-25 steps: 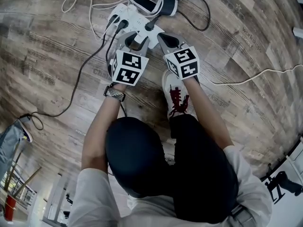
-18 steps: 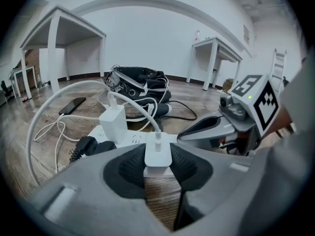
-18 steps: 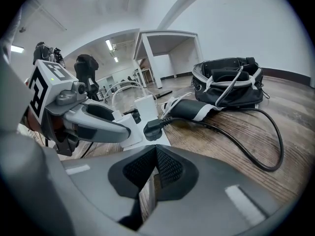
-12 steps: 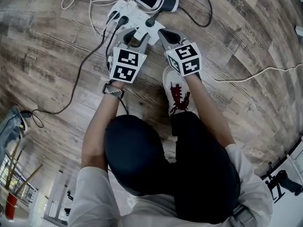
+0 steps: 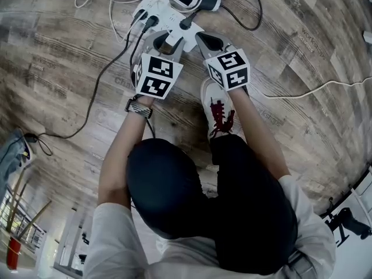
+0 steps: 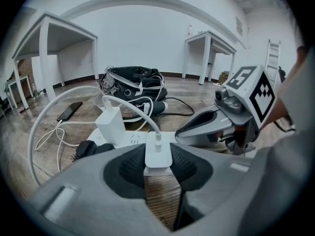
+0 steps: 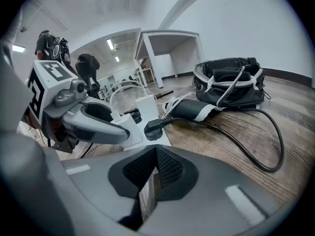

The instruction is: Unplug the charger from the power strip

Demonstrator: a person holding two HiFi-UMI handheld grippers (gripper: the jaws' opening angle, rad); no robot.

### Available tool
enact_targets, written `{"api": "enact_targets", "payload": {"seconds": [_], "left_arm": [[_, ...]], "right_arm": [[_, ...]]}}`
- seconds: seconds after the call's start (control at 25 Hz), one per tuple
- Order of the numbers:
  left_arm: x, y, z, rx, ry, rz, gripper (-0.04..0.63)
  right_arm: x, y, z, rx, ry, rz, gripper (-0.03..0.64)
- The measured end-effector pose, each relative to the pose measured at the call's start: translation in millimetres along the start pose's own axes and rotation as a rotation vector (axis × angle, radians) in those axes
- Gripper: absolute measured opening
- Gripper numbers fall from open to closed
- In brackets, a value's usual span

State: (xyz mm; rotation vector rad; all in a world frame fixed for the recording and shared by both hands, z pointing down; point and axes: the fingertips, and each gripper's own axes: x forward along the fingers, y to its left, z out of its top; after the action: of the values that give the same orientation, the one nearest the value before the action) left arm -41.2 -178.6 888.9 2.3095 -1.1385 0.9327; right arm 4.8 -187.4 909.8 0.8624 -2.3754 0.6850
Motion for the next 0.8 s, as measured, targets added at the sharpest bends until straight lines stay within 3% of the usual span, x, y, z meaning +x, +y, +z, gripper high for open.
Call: {"api": "enact_targets", "payload": {"seconds": [0.44,0.8], "left_arm": [[-2.6,4.2,-2.0,-0.159,-0.037,-0.054,0.143],[-1.9,-1.2,1.5,-0.001,0.007,-0.016,0.14]], "right_arm": [[0.3,-0.6,0.7,0.003,-0.008,-0.005,0.002],[-0.6,-0.3,1.0,-0.004,-0.004,-0.004,0.002]]}}
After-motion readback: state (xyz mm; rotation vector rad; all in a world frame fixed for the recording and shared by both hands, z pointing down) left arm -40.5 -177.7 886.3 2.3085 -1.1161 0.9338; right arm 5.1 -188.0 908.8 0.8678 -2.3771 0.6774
